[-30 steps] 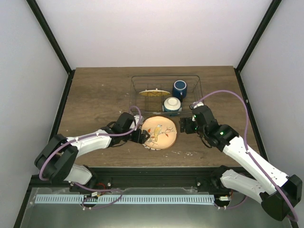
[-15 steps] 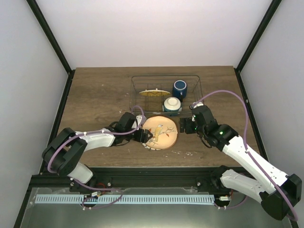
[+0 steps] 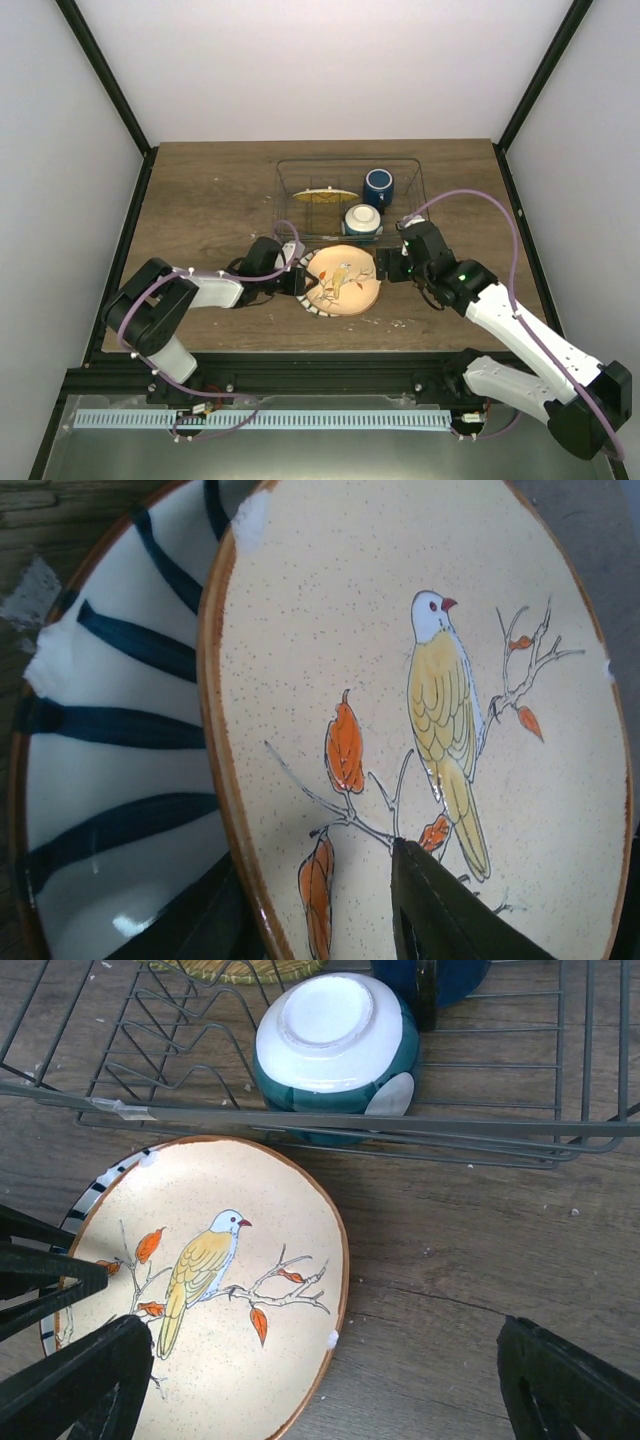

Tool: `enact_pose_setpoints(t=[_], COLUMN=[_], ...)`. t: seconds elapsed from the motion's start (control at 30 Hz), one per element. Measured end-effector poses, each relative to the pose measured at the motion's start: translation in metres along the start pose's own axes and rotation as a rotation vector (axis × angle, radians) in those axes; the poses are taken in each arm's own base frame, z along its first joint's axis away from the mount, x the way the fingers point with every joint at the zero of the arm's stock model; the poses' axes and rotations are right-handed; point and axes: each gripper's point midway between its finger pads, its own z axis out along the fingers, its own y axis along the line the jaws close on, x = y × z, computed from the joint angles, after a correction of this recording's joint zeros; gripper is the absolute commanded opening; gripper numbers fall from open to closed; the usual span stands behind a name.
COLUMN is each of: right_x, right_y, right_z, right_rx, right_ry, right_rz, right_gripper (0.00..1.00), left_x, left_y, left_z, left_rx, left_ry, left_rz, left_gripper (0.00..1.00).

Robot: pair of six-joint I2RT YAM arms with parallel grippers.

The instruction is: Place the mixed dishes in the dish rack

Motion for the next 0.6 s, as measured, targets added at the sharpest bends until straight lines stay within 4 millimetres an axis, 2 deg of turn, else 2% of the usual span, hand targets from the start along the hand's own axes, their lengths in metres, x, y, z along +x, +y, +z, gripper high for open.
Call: enact_pose_setpoints(t=[0.27,0.4,0.6], right_x=[0.002,0.005,0.023], right_y=[0.001,0.001,0.008], right_z=[0.003,0.007,0.018], right_rx=[-0.001,-0.001,-0.05], right_ry=[0.014,0.031,0.078], right_rz=[0.01,0.031,0.062], right_gripper=[1.0,1.0,1.0], left_x=[0.005,-0.007,0.001], left_y=[0.003,-0.013,-0.012], left_z=[0.005,0.002,-0.002], left_rx=[0.016,0.094,0.104], left_ry=[0.004,-0.034,-0.032], left_rz=[-0.021,-0.026,-0.042], left_gripper=[0.01,0.0,0.0])
